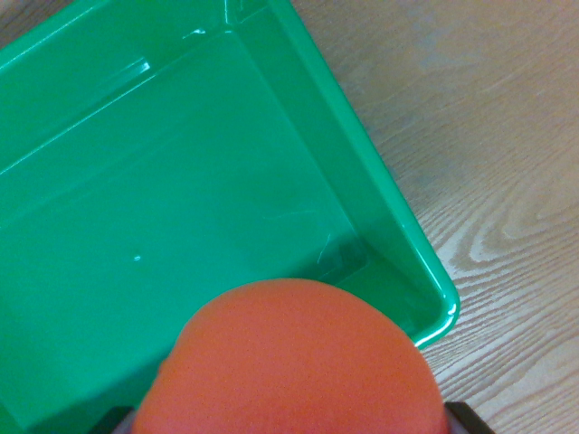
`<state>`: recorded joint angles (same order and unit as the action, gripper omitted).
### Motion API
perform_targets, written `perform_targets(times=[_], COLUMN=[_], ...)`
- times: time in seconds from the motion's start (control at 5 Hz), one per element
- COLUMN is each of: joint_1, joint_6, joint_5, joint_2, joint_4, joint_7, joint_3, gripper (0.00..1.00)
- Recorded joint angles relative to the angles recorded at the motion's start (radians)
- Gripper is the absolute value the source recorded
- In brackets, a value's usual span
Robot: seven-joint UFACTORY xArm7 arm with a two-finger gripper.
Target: Pick fruit
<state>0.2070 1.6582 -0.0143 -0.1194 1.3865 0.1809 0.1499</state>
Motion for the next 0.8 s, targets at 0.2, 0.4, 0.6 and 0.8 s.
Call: perform_targets(times=[0.2,0.4,0.6,0.8], joint_1=[-0.0005,-0.0009,-0.0009,-0.0013], joint_6=[0.027,0.051,0.051,0.069], joint_5=[-0.0014,-0.0027,-0.0027,-0.0037], joint_2=[-0.008,-0.015,-0.015,-0.021], joint_4=[0.019,0.036,0.036,0.049], joint_7=[0.001,0.002,0.002,0.003], joint_3=[0.0,0.0,0.0,0.0], gripper=[1.0,1.0,1.0,1.0])
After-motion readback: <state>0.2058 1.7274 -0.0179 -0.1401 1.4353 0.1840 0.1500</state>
